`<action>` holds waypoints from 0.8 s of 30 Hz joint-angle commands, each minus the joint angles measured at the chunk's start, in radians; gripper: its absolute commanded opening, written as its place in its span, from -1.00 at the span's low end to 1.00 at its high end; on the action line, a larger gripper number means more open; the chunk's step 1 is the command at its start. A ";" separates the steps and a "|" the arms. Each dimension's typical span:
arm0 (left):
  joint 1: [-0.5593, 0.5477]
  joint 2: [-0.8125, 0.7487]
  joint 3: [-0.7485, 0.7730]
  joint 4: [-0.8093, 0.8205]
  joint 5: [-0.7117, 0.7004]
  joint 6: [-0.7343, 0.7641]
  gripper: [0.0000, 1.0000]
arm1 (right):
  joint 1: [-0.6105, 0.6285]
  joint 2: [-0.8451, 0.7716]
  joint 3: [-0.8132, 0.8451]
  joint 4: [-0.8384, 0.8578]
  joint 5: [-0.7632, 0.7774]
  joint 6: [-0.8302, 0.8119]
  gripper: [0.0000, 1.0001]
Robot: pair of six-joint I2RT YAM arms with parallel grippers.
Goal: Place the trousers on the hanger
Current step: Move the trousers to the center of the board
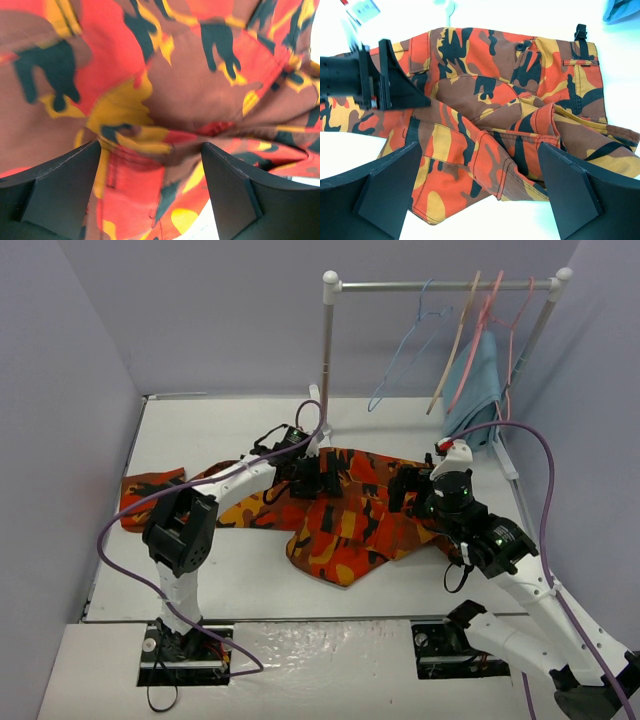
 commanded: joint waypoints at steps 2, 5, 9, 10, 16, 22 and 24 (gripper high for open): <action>-0.038 -0.089 -0.036 0.044 0.103 -0.017 0.56 | 0.004 0.016 -0.004 0.052 0.019 -0.004 1.00; -0.038 -0.112 -0.054 0.044 0.122 -0.008 0.49 | 0.004 0.028 -0.001 0.052 0.015 -0.013 1.00; -0.040 -0.127 -0.068 0.049 0.135 0.013 0.08 | 0.003 0.040 0.004 0.055 0.015 -0.027 1.00; -0.039 -0.126 -0.063 0.041 0.138 0.033 -0.26 | 0.005 0.042 0.005 0.056 0.017 -0.029 1.00; -0.034 -0.110 0.172 -0.199 0.034 0.305 -1.00 | 0.003 0.065 0.034 0.057 0.047 -0.044 1.00; -0.038 -0.238 0.461 -0.331 -0.308 0.569 -1.00 | 0.003 0.083 0.086 0.058 0.107 -0.060 1.00; -0.041 -0.384 0.344 -0.239 -0.391 0.580 -1.00 | 0.003 0.086 0.093 0.057 0.111 -0.059 1.00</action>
